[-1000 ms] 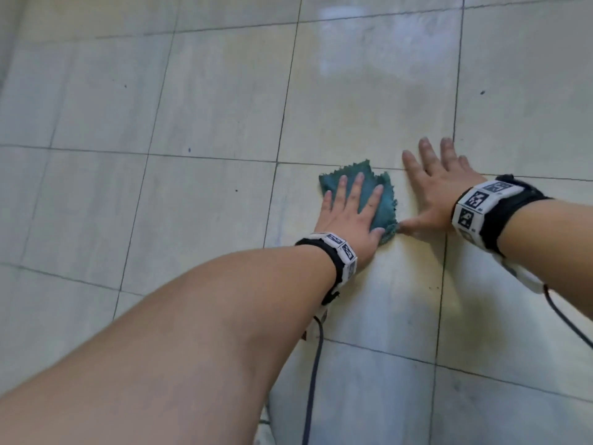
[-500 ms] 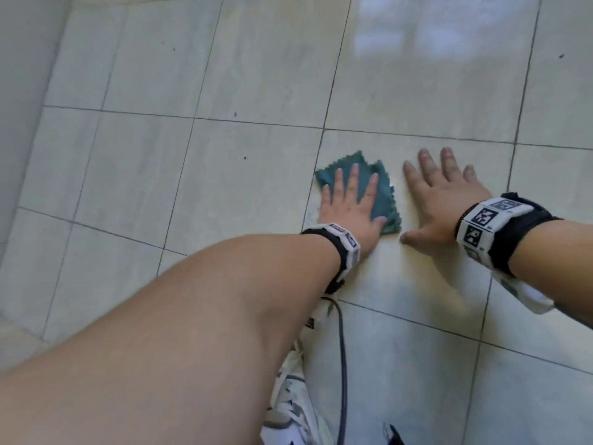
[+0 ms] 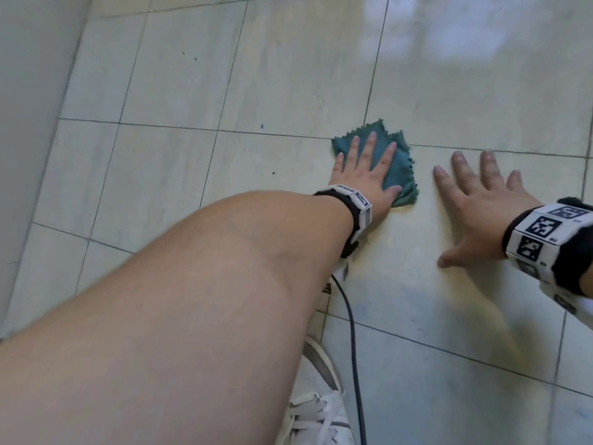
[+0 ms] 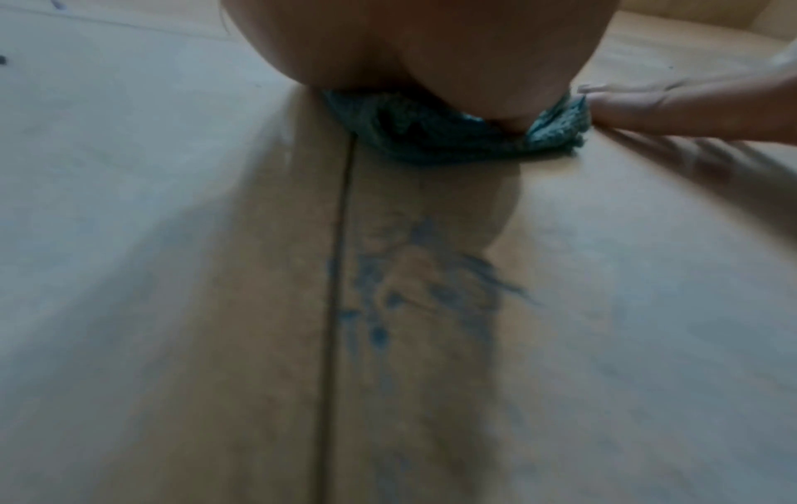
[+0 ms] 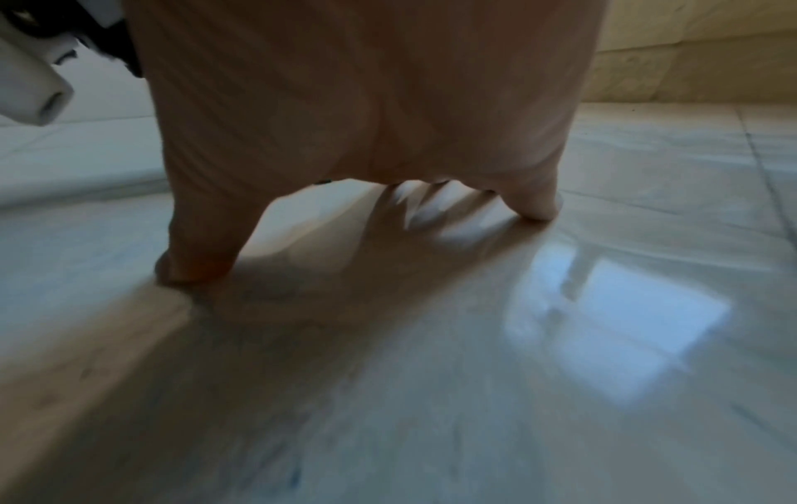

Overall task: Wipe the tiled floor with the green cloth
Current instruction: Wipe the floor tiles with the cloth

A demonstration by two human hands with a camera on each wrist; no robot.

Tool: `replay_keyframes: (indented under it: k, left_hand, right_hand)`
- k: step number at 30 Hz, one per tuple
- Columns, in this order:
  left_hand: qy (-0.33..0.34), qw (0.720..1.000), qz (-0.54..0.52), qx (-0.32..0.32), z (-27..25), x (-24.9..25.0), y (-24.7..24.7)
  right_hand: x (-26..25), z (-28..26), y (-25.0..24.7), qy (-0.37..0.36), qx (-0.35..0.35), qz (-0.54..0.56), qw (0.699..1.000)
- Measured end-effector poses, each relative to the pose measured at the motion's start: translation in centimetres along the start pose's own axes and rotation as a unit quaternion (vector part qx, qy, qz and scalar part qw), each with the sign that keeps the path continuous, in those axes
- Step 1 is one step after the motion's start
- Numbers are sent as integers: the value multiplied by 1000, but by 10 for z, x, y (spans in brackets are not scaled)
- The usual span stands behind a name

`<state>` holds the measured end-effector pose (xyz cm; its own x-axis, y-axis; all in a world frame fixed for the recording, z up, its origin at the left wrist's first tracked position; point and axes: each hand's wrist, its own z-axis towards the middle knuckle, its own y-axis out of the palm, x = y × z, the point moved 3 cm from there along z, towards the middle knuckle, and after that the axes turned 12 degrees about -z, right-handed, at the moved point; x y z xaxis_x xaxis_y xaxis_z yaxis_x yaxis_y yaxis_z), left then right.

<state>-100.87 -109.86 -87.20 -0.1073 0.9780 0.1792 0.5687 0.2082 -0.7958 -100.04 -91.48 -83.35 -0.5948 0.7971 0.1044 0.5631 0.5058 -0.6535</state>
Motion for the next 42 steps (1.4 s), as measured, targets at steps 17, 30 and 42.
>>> replay_keyframes:
  k: [17,30,42]
  left_hand:
    - [-160,984,-52,66,22,-147,-61]
    - [-368,903,-177,132,-27,-92,-3]
    - [-24,999,-28,9,-71,54,67]
  right_hand:
    - [-10,20,-14,-6,-12,3,1000]
    - [-9,17,-12,-22,10,14,1000]
    - [7,17,-7,-57,55,-37,996]
